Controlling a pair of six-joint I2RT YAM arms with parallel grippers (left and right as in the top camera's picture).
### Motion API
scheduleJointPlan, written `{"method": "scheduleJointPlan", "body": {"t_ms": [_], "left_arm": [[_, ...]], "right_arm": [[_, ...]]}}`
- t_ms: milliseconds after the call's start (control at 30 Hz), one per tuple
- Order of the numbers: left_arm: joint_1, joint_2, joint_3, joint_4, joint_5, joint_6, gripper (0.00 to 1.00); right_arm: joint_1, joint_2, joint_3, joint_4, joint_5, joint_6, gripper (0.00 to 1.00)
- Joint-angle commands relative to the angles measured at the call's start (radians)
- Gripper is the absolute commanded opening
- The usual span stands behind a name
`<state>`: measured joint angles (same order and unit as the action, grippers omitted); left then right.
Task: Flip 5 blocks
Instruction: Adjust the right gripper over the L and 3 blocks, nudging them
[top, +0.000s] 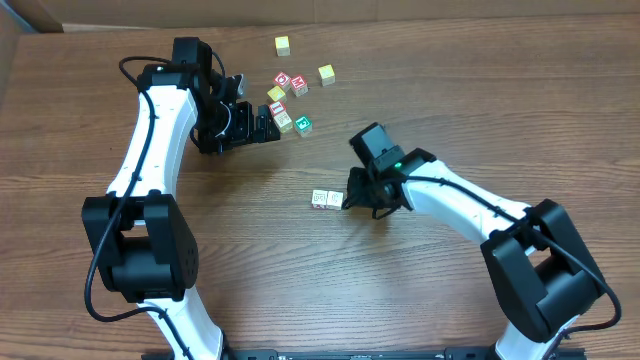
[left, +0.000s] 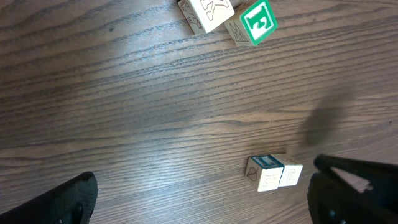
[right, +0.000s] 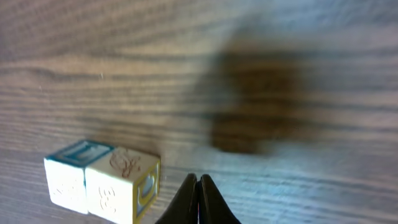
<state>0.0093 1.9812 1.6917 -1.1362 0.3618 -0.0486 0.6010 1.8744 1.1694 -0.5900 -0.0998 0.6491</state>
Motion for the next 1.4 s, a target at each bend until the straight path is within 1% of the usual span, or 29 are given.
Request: {"method": "scheduleJointPlan", "body": {"t_ms": [0,1367], "left_arm": [[0.008,0.008,0.024,0.000,-0.007,0.012,1.00],[0.008,0.008,0.024,0.000,-0.007,0.012,1.00]], "right_arm": [[0.028,-0.030,-0.013,0.016,-0.006,0.029,0.05],[0.040,-0.029,-0.045,0.128,-0.018,0.029,0.05]]}}
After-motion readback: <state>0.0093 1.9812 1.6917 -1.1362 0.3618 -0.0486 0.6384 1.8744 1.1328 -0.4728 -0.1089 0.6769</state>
